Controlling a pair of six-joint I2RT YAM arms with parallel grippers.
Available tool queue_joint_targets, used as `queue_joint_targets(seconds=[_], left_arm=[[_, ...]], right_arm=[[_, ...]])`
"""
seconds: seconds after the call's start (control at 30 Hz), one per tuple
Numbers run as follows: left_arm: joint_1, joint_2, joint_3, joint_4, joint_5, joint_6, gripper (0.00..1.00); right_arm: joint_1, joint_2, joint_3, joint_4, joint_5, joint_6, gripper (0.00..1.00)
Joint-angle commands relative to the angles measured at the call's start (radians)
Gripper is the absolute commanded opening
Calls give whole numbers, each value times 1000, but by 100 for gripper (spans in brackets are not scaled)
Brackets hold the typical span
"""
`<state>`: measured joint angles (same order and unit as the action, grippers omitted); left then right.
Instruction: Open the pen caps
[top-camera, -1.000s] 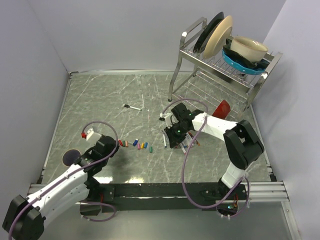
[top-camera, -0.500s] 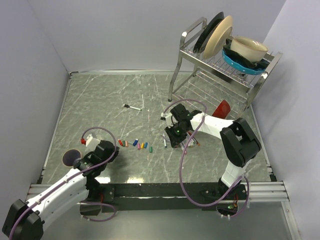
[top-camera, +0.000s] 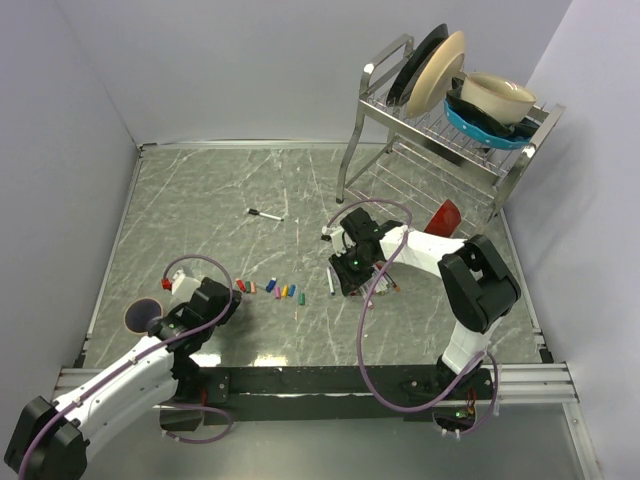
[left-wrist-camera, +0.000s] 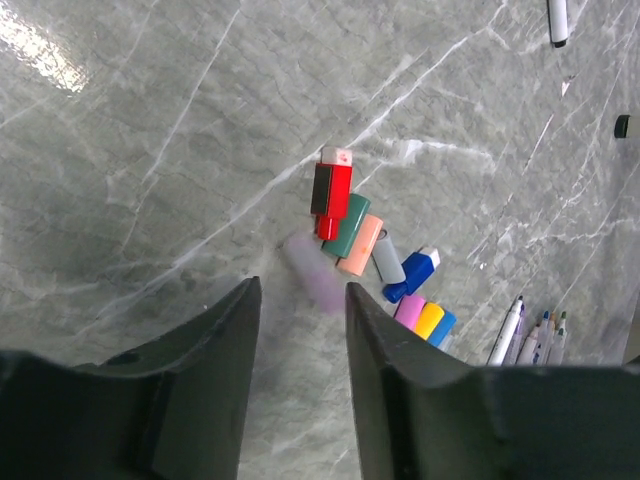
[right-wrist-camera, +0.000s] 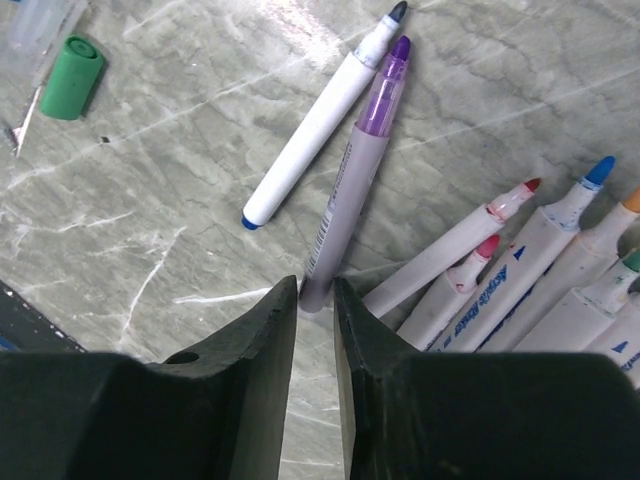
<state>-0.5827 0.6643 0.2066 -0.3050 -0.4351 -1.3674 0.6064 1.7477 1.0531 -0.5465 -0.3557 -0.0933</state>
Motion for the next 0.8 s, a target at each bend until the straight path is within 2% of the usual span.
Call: queue_joint_targets(seconds=[0.0,0.3,0.37,0.4,0.5,0.6,0.7,0.77], left_arm=[[4,-11,-1,1,2,-13,48],[4,-31,23,-16,-13,16,64],[4,-32,45,0,-20,59,73],[4,-31,66,12,-28,77,82],[7,-5,129,87,-28,190,96],[36,75,229,157,-4,304,99],[110,223,365,191,50,378,99],[178,368,445,188,137,398,99]], right_arm=[[-3,-42,38,-12,-43,-19,31],[-13,-227,36,-24,-100,-111,34],[-30,-264,38,-44,-132,-167,34],[-36,-313,28,-41,-179,-183,34],[-56,-425,-7,-24,-238,-238,35],[-62,-534,-48,16,-261,-264,36],[-71,-623,-90,65,-250,-273,37],[-77,-666,-110,106,-232,-270,38]])
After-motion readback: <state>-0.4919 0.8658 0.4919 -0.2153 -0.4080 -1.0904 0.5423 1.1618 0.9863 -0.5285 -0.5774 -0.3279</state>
